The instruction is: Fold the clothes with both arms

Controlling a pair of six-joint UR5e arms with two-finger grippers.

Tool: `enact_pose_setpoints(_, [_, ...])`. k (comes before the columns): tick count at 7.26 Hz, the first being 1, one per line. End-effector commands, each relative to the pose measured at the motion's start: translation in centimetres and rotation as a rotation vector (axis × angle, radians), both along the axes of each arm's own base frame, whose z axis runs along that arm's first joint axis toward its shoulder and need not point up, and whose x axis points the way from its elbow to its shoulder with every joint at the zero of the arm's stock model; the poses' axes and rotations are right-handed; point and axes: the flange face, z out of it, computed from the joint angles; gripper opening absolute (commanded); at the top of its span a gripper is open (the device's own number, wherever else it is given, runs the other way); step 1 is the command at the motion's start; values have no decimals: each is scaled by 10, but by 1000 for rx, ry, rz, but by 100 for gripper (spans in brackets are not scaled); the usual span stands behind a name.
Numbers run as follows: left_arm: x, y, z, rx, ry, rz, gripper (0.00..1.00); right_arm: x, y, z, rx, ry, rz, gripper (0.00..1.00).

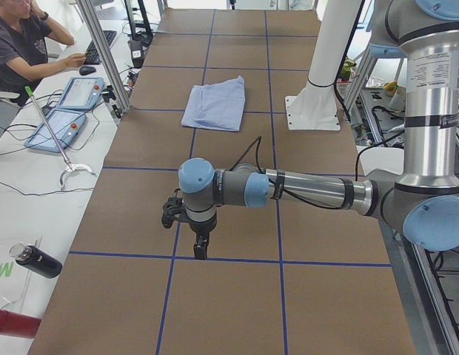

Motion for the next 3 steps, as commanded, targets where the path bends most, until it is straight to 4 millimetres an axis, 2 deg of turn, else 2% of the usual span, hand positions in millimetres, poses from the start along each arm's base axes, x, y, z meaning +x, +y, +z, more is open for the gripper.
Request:
enact_pose_setpoints(1, [0, 0, 1, 1, 0, 0, 100, 1, -1, -1, 2, 0, 1, 100])
enact_pose_setpoints(3, [0, 0, 2, 0, 0, 1, 100, 1, -1, -1, 3, 0, 1, 100])
